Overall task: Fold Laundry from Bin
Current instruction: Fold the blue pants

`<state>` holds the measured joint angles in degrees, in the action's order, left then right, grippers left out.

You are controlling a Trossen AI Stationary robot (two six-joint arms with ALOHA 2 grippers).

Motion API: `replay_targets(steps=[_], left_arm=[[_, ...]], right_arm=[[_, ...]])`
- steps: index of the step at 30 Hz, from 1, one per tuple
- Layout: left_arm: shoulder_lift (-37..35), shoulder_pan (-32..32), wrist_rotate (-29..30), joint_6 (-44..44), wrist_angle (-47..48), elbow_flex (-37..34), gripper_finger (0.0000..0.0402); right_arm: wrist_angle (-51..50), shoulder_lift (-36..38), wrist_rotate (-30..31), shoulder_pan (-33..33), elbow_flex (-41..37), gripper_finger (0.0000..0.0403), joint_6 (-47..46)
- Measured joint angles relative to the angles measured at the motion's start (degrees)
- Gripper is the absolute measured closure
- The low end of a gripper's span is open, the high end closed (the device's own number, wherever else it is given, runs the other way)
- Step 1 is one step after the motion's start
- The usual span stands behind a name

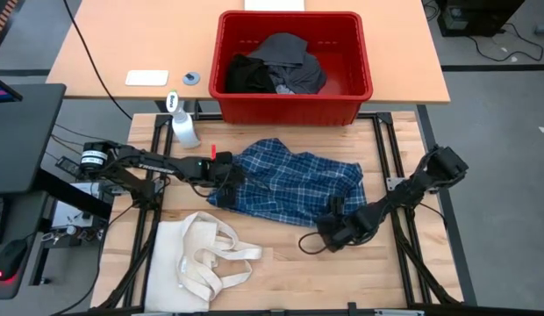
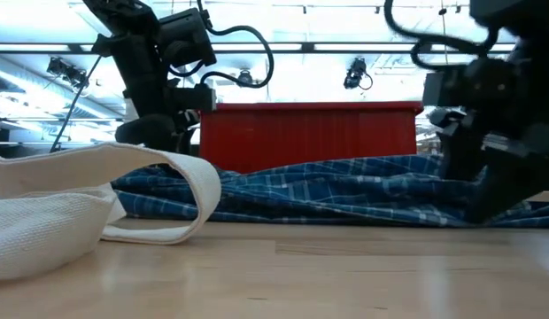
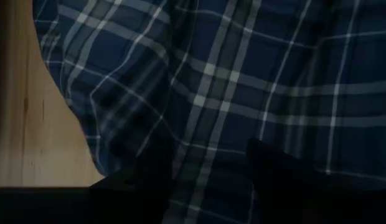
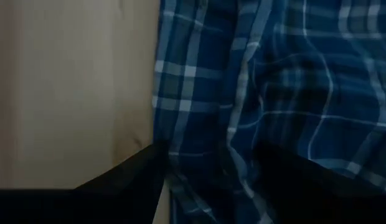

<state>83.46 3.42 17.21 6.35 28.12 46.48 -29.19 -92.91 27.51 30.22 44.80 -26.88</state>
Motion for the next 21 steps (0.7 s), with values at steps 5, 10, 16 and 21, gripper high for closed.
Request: replay_targets(steps=[5, 10, 16, 21], left_arm=[[0.00, -0.02, 0.02, 0.50, 0.05, 0.00, 0.0192], [0.00, -0.02, 0.04, 0.46, 0.31, 0.02, 0.0192], [-1.38, -1.16, 0.09, 0.47, 0.90, 0.07, 0.0192], [-3.82, -1.11, 0.77, 0.46, 1.87, 0.11, 0.0192]], right_arm=[[4.04, 2.78, 2.88, 2.27, 0.00, 0.0141, -0.59], [6.89, 2.02, 8.57, 4.80, 0.02, 0.0141, -0.23], [10.84, -3.61, 15.20, 6.86, 0.02, 0.0140, 3.21], [12.14, -6.79, 16.67, 6.80, 0.03, 0.0140, 3.44]])
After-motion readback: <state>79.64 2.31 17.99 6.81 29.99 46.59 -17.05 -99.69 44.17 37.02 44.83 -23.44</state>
